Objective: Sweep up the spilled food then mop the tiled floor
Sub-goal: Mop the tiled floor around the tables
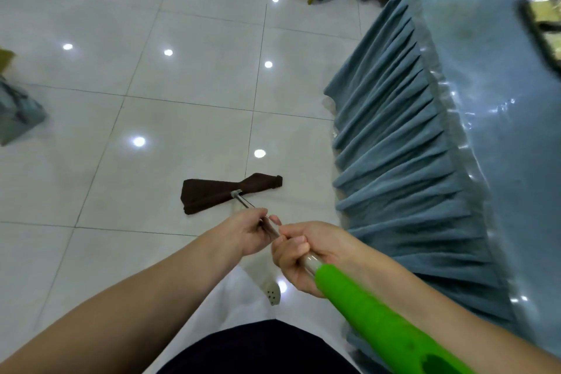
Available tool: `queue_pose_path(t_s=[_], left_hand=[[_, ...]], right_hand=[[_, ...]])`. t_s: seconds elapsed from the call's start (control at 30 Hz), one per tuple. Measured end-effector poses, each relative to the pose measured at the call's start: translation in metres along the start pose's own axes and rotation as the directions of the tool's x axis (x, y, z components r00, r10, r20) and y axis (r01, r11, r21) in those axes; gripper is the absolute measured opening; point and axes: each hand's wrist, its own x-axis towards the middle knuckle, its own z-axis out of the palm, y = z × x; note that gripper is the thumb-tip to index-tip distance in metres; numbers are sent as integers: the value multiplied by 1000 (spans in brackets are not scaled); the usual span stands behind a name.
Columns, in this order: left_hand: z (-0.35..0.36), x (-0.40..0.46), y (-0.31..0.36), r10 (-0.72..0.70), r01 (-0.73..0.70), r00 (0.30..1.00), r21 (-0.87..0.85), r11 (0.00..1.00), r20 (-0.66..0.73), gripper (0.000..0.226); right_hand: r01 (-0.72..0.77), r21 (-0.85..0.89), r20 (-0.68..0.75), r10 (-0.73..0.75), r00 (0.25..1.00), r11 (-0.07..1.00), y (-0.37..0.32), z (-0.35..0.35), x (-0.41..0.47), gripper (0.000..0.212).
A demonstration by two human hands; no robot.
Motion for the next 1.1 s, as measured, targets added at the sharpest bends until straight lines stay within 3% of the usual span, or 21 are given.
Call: queue_pose_path(t_s=[0.37,0.53,0.7,0.83,1.1], left_hand=[[11,35,65,35,-32,999,-100,994,23,19],[-4,42,136,110,-113,992,-52,992,-55,20],[-19,49,205,147,-153,986,-70,986,-84,18],[-25,64,252,171,-171,976,16,985,-135,19],[-30,84,274,206,-176,957,155,972,-205,16]], right_hand=[[-167,-293,-97,144,985,941,-62,38,33,36],[-146,-280,-10,150,989,949,-69,97,77,21],[-89,-311,-24,86,996,946,-78,155,122,26],[-34,-320,-34,24,999,947,-88,189,154,26],[-25,-221,-4,25,1000,975,-92,197,174,20]])
